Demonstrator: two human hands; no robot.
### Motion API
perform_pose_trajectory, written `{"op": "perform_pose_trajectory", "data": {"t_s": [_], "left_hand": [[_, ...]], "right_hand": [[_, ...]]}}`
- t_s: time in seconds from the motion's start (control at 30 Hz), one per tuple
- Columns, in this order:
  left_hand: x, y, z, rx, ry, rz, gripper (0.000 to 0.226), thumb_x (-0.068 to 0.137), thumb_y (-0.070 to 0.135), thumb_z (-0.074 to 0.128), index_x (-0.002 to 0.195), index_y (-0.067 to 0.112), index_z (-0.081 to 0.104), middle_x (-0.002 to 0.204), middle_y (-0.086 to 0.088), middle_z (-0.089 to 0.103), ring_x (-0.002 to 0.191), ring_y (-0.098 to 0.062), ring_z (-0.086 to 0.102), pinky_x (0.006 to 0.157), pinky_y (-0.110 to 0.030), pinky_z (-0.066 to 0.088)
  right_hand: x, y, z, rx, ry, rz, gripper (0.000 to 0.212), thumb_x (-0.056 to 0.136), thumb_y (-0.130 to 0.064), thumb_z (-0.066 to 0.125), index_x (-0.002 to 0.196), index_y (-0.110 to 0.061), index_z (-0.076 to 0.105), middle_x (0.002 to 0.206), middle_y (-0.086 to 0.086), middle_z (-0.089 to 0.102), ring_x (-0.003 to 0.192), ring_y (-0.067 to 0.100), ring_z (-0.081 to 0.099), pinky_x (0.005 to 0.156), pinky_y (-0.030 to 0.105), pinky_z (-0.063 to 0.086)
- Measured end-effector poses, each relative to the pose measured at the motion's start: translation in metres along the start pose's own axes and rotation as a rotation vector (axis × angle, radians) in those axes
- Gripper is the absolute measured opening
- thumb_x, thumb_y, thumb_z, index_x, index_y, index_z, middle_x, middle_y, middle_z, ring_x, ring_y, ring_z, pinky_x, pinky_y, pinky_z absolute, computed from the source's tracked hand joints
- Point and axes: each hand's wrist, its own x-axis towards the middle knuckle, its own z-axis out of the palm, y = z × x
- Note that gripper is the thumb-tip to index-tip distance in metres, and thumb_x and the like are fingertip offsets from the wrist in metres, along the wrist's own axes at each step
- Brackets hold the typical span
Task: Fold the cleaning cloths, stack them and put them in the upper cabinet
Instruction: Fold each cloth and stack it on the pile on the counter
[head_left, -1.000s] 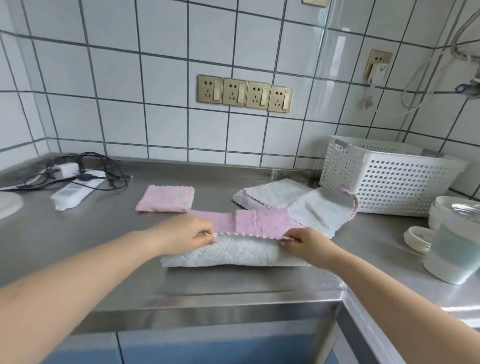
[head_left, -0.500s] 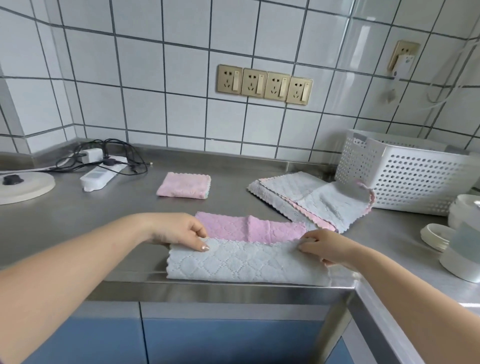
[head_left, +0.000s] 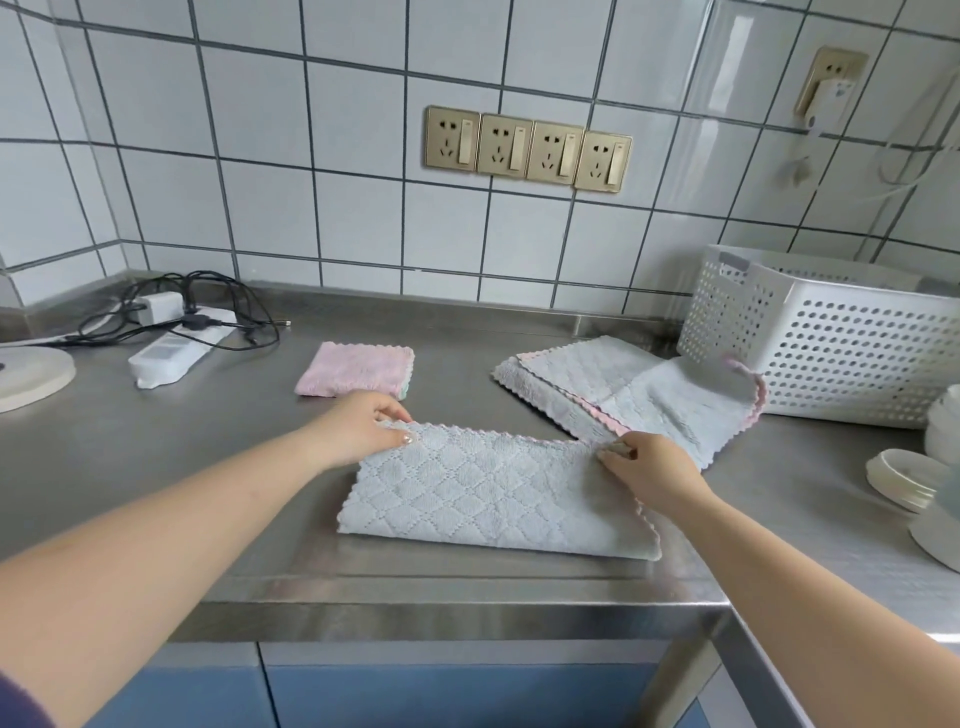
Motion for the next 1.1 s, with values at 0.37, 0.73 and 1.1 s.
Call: {"op": "perform_pose_trajectory", "data": {"t_s": [0.37, 0.73, 1.1], "left_hand": [[0.027, -0.017, 0.015, 0.245, 0.107, 0.006, 0.030, 0.081, 0.024, 0.069, 0.109, 0.017, 0.063, 0.120, -0.005, 0.059, 0.106, -0.021, 0.056, 0.091, -0.028, 0.042], [-0.018, 0.027, 0.088, 0.559, -0.146, 0.516, 0.046, 0.088, 0.024, 0.030, 0.125, 0.009, 0.053, 0.137, -0.008, 0.048, 0.130, -0.023, 0.040, 0.109, -0.034, 0.031], [-0.017, 0.004, 0.057, 0.709, -0.236, 0.161, 0.064, 0.094, 0.058, 0.020, 0.149, 0.028, 0.007, 0.159, 0.003, -0.003, 0.146, -0.014, -0.002, 0.118, -0.038, -0.002]], "right_hand": [[0.016, -0.005, 0.008, -0.123, 0.057, 0.029, 0.020, 0.091, -0.032, 0.050, 0.106, -0.021, 0.057, 0.097, 0.001, 0.065, 0.088, 0.024, 0.061, 0.067, 0.030, 0.047], [-0.031, -0.072, 0.076, -0.265, -0.121, -0.370, 0.057, 0.089, -0.031, 0.026, 0.145, -0.026, 0.029, 0.154, -0.008, 0.027, 0.143, 0.010, 0.019, 0.114, 0.043, 0.019], [-0.027, -0.034, 0.055, -0.434, -0.181, -0.244, 0.069, 0.089, -0.069, 0.017, 0.149, -0.034, 0.012, 0.159, -0.002, 0.008, 0.147, 0.016, 0.003, 0.117, 0.046, 0.007]]}}
